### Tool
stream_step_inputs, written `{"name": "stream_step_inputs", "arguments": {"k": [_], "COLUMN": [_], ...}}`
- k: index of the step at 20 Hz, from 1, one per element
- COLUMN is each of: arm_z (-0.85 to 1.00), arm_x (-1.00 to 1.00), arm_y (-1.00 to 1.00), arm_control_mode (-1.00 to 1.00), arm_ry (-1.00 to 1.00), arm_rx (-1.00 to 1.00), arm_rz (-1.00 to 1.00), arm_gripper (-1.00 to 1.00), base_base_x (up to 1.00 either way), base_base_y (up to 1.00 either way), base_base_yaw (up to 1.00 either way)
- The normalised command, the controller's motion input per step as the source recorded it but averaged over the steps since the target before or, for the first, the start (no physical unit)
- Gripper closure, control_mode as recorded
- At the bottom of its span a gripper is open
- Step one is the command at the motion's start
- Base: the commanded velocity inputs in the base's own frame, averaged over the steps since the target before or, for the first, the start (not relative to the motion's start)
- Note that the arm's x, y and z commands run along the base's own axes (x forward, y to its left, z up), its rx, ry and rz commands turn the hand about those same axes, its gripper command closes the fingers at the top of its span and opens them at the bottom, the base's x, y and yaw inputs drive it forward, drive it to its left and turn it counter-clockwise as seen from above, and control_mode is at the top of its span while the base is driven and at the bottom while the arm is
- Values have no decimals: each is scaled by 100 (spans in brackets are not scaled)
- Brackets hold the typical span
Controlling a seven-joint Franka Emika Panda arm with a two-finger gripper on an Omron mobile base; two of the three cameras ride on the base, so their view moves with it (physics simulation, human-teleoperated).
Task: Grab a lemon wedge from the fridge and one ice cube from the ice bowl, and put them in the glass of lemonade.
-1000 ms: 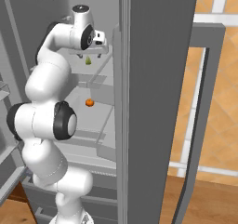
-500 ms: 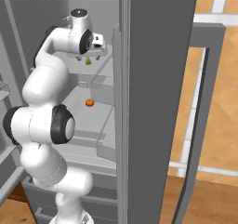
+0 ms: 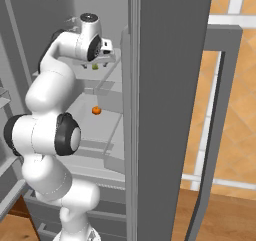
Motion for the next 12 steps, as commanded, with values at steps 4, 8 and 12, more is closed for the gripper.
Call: {"name": "stream_step_inputs", "arguments": {"k": [4,8,12], "arm_z": [-26,-14,0], "arm_x": [-1,-4,0], "arm_y": [0,0,0], "arm_control_mode": [-100,-100,-100], "arm_ry": [0,0,0], "arm_rx": [0,0,0], "arm_rz": [3,1,0], "arm_gripper": [-100,-100,100], "base_base_x": [0,0,0], "base_base_y": [0,0,0], "base_base_yaw": [0,0,0]}}
